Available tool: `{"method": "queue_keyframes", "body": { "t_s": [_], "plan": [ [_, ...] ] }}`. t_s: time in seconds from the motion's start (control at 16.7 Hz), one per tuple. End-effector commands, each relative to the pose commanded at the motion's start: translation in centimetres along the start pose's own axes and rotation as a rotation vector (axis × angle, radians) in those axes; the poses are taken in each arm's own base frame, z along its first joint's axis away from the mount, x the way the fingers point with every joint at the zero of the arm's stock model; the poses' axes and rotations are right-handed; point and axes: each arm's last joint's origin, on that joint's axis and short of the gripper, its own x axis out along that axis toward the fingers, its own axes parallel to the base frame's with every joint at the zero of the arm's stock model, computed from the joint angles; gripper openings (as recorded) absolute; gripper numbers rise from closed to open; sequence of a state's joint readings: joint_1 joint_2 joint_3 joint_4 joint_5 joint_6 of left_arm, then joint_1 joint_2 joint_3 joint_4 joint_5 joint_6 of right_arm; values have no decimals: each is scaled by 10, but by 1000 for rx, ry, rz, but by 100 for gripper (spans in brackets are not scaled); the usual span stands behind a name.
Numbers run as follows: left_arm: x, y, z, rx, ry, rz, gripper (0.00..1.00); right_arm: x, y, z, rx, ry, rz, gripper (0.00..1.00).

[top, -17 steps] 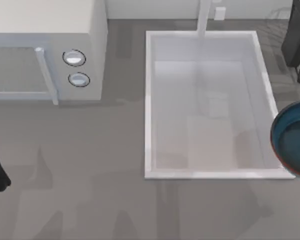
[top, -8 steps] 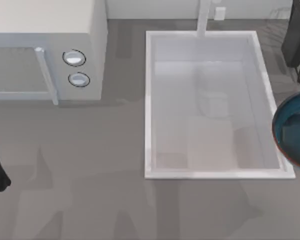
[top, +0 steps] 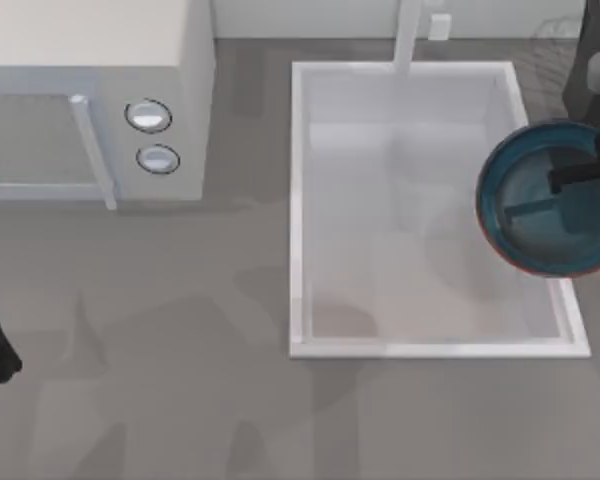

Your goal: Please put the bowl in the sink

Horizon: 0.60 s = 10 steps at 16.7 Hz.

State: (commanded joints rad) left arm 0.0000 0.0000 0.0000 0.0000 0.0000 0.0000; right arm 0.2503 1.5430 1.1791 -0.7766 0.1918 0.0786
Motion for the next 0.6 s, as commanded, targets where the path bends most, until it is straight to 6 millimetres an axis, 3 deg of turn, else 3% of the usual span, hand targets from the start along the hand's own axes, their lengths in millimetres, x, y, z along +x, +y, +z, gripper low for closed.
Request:
{"method": "queue_keyframes", "body": {
  "t_s": [0.36,0.6],
  "plan": [
    [0,0,0,0,0,0,100,42,60,9,-44,-425,-63,0],
    [0,0,0,0,0,0,100,42,93,0,12,-738,-64,0]
  ]
}}
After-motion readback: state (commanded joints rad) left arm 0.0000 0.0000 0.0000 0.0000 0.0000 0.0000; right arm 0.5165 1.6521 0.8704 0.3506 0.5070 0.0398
